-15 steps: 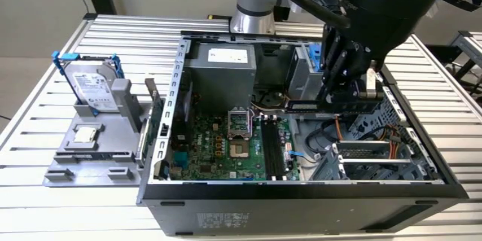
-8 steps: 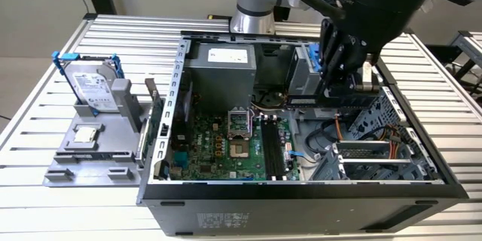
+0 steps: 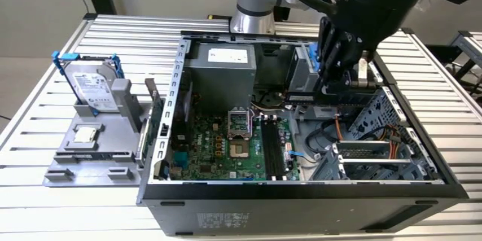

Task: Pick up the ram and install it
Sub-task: 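Pick up the ram and move it above insertion slot, then insert the ram into the slot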

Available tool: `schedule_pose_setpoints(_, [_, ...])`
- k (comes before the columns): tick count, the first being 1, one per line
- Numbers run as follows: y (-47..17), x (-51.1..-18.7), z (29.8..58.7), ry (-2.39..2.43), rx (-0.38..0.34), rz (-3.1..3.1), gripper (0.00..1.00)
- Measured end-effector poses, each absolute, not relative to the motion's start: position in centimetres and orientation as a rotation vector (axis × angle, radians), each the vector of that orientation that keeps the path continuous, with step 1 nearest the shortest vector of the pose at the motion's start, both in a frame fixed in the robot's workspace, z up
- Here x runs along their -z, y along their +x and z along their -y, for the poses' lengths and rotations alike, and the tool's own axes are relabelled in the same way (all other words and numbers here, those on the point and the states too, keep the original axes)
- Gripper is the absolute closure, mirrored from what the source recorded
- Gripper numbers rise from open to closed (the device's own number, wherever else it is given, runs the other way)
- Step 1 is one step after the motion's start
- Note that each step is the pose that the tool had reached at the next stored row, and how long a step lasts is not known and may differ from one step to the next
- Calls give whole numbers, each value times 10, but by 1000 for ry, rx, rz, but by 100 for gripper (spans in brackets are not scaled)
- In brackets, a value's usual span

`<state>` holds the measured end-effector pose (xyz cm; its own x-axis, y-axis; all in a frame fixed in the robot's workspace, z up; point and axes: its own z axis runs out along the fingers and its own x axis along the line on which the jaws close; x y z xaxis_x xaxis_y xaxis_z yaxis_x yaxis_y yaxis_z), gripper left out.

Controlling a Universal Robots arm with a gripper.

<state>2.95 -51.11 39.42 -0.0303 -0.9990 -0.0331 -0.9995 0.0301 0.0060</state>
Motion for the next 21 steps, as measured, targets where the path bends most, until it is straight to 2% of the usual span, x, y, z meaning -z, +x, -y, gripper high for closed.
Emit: schedule_pose_setpoints(21, [21,-393,481,-2158,-44,-2254,100])
